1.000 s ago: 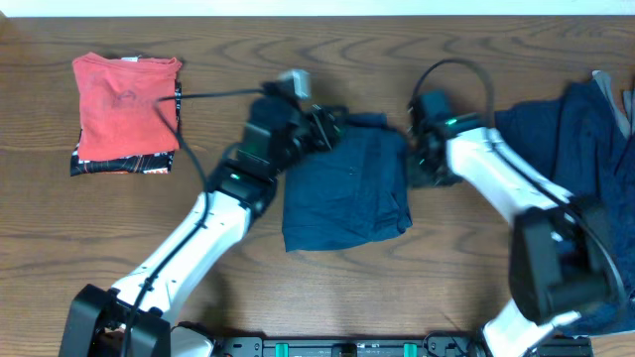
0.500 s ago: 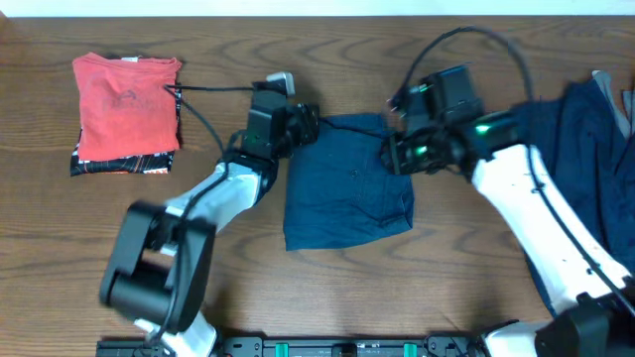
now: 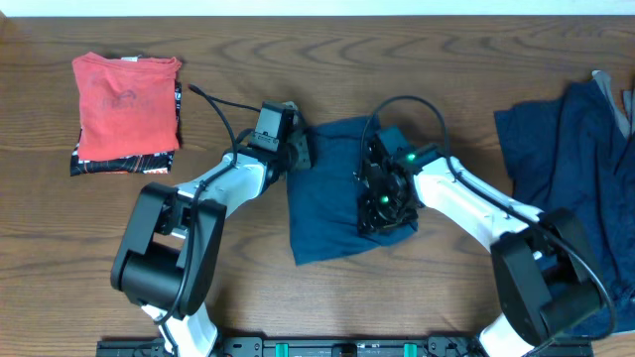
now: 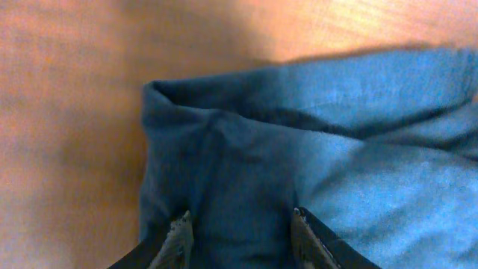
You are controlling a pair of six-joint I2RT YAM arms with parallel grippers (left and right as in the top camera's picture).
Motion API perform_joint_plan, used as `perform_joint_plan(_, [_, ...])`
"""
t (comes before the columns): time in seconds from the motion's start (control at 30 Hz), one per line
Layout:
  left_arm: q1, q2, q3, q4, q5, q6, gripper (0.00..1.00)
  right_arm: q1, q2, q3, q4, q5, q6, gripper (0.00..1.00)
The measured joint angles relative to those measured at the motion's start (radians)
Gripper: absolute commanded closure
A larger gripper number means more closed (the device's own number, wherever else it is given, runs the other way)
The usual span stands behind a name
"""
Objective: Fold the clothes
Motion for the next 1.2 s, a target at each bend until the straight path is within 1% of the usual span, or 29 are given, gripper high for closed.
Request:
perform_joint_plan(0.03, [0.000, -0.010, 0.007, -0.058, 0.011, 0.002, 0.55, -0.007, 0.008, -0.011, 0.006, 0.021, 0.000, 0.65])
perform_joint_plan(0.13, [0.002, -0.027, 0.017, -0.167, 0.048, 0.003, 0.55, -0.035, 0.022, -0.014, 0.041, 0.090, 0.010, 0.66])
perform_joint_plan(0.23, [0.008, -0.036, 0.023, -0.257, 0.121, 0.006, 0.55, -0.079, 0.024, -0.013, 0.111, 0.169, 0.026, 0.62])
perform_joint_plan(0.3, [0.013, -0.042, 0.022, -0.320, 0.192, 0.006, 0.56, -0.116, 0.024, -0.014, 0.209, 0.244, 0.033, 0.57])
perform_joint_plan(0.43, [0.007, -0.047, 0.009, -0.415, 0.323, 0.006, 0.55, -0.179, 0.037, -0.013, 0.394, 0.349, 0.020, 0.56])
perform_joint_plan(0.5, [0.004, -0.058, -0.007, -0.440, 0.357, 0.010, 0.53, -0.195, 0.042, -0.013, 0.425, 0.380, 0.010, 0.56])
perform_joint_plan(0.53, [0.002, -0.068, -0.019, -0.443, 0.364, 0.011, 0.47, -0.199, 0.044, -0.013, 0.431, 0.392, 0.004, 0.56])
perform_joint_plan(0.57, [0.001, -0.076, -0.027, -0.438, 0.366, 0.017, 0.31, -0.199, 0.045, -0.013, 0.433, 0.399, -0.001, 0.55])
perform_joint_plan(0.63, [-0.002, -0.105, -0.043, -0.392, 0.355, 0.021, 0.09, -0.196, 0.045, -0.013, 0.432, 0.409, -0.007, 0.55])
perform_joint_plan(0.67, [-0.002, -0.124, -0.047, -0.360, 0.337, 0.025, 0.05, -0.195, 0.045, -0.014, 0.430, 0.415, -0.010, 0.54])
perform_joint_plan(0.73, [-0.002, -0.165, -0.049, -0.277, 0.295, 0.030, 0.00, -0.194, 0.045, -0.014, 0.428, 0.423, -0.016, 0.53])
perform_joint_plan(0.77, [-0.002, -0.180, -0.048, -0.235, 0.280, 0.031, 0.02, -0.194, 0.045, -0.013, 0.427, 0.425, -0.017, 0.53])
perform_joint_plan(0.87, [-0.002, -0.202, -0.045, -0.113, 0.237, 0.048, 0.02, -0.193, 0.045, -0.013, 0.421, 0.433, -0.020, 0.51])
perform_joint_plan(0.97, [-0.002, -0.185, -0.046, -0.012, 0.213, 0.064, 0.02, -0.190, 0.045, -0.013, 0.414, 0.438, -0.021, 0.50])
perform_joint_plan(1.07, [-0.002, -0.145, -0.046, 0.065, 0.203, 0.075, 0.02, -0.180, 0.045, -0.013, 0.410, 0.446, -0.023, 0.47])
perform_joint_plan(1.2, [-0.002, -0.070, -0.046, 0.117, 0.193, 0.081, 0.02, -0.175, 0.045, -0.013, 0.410, 0.454, -0.026, 0.45])
